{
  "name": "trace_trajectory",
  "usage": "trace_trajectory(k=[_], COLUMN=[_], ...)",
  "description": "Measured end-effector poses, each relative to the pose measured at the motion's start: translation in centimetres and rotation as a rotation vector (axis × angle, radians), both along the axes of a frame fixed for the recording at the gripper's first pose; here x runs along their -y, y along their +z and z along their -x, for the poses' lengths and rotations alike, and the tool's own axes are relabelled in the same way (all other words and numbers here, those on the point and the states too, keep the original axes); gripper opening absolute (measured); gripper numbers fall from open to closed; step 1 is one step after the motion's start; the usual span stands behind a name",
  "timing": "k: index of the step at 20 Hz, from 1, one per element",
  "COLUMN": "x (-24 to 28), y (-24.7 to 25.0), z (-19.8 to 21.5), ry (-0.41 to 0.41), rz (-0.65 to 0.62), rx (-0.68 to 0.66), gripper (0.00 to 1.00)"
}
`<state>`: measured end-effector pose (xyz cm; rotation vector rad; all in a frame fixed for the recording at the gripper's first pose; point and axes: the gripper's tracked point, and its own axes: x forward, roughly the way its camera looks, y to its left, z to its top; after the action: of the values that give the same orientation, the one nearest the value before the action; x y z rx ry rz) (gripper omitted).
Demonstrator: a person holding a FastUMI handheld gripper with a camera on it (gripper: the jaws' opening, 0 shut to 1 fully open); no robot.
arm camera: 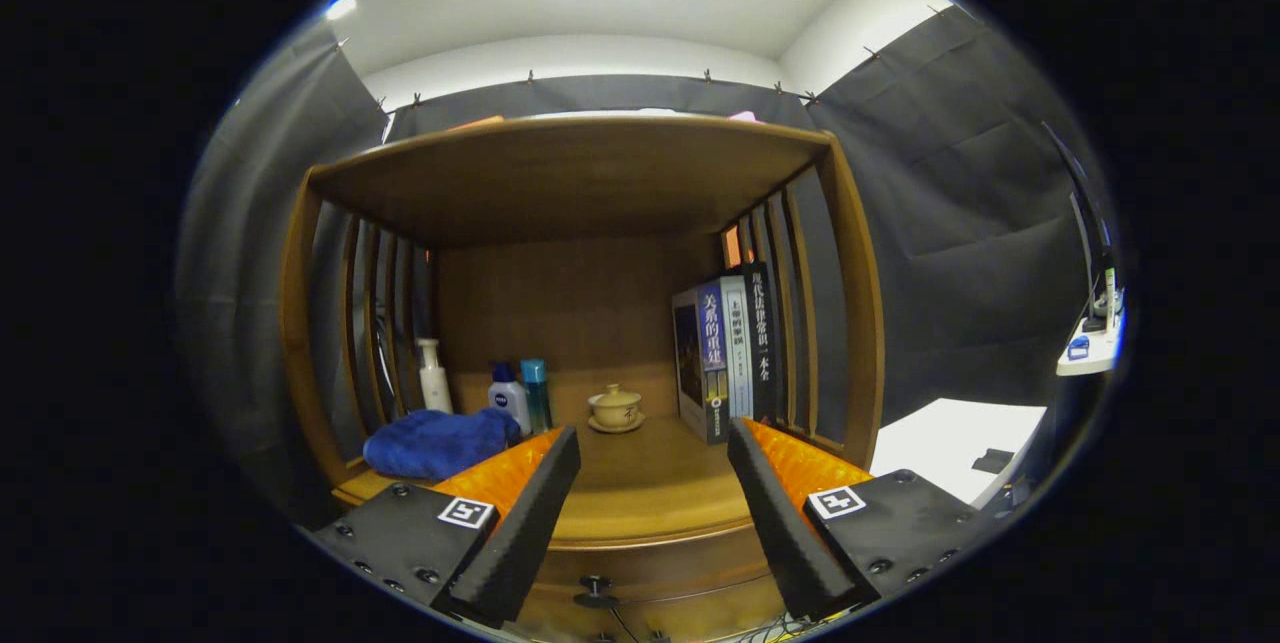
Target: Pull open the drawer, take out the items inside it, and place them on the countertop above the cabinet.
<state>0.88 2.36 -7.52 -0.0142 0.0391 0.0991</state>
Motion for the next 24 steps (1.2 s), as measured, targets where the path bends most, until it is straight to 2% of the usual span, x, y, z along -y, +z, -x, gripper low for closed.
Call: trace_trajectory(k=[6,17,24], x=[-1.2,-2.7,-3.5], y=[-6.0,-16.8,-20.1], z=[-0.2,-0.1,0.2], ry=[0.049,0.092,0.119], rz=[-0.013,-0.01,-0.053], rx=[-0.031,-0.195,-0.273], gripper=[0.98,0.99,0.72])
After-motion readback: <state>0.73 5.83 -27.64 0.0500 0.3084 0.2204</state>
